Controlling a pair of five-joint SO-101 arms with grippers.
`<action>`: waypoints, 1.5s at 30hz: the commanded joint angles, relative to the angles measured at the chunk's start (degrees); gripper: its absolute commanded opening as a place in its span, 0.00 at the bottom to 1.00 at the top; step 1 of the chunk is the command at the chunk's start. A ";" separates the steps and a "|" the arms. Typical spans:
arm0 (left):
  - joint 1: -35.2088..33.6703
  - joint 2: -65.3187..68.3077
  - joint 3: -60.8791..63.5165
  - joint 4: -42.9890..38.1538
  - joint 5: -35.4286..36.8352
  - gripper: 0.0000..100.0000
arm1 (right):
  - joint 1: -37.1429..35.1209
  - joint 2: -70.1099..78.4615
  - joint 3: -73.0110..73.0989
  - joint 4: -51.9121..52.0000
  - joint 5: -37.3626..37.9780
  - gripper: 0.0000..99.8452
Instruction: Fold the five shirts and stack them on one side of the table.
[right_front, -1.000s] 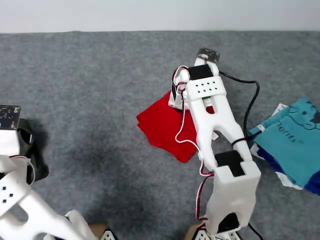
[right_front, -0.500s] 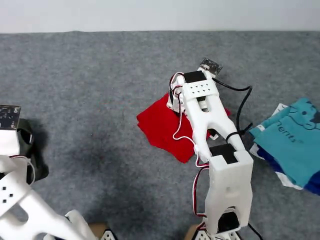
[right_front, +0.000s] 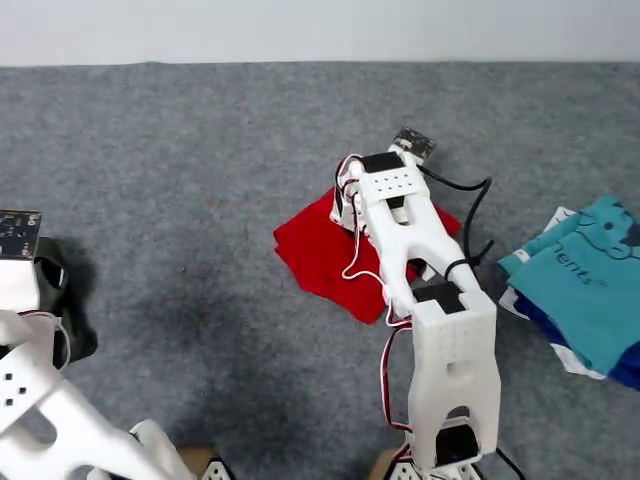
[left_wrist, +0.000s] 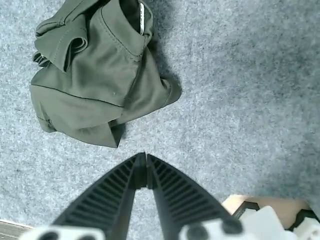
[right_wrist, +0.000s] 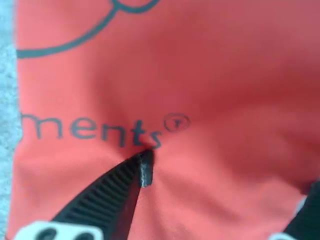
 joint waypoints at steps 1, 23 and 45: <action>0.35 -0.62 -0.31 -0.18 -0.79 0.01 | 0.66 2.07 -0.53 -1.27 1.85 0.46; 0.35 -0.70 2.33 -0.35 -0.79 0.01 | 1.01 5.05 -0.53 1.63 4.48 0.24; 0.35 -0.88 2.24 -1.14 -0.79 0.01 | 1.80 -4.70 -8.26 17.36 10.99 0.01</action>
